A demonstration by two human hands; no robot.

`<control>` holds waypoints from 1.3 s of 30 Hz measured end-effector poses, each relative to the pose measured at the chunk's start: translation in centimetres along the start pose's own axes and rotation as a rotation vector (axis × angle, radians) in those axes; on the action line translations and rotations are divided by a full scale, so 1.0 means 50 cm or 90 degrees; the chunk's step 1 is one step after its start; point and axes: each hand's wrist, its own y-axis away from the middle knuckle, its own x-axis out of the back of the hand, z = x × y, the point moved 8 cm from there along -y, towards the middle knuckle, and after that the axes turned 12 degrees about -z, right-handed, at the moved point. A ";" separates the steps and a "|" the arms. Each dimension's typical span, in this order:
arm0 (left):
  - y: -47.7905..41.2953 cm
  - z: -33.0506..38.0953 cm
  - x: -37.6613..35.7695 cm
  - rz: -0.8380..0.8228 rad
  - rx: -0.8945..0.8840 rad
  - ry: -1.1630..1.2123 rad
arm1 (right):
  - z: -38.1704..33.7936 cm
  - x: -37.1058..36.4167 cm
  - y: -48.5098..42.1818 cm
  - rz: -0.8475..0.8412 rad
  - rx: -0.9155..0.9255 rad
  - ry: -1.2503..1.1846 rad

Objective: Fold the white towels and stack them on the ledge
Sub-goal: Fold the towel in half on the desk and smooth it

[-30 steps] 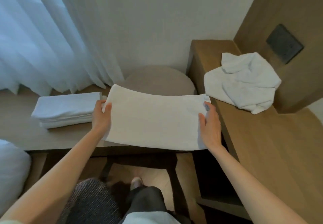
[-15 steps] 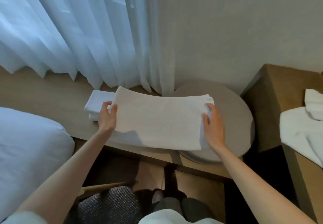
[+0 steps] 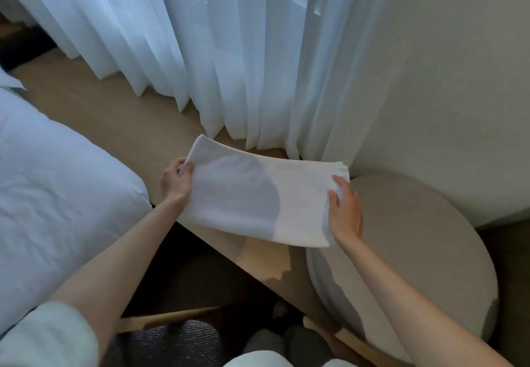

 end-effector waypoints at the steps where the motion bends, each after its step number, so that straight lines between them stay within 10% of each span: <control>1: -0.017 -0.001 0.002 0.010 0.005 0.001 | -0.004 -0.011 -0.019 -0.007 0.000 -0.001; 30: -0.688 -0.335 -0.161 -0.076 0.012 0.058 | 0.164 -0.529 -0.461 0.048 -0.150 -0.177; 39: -0.719 -0.383 -0.199 -0.070 -0.044 -0.150 | 0.265 -0.592 -0.468 -0.014 -0.182 -0.067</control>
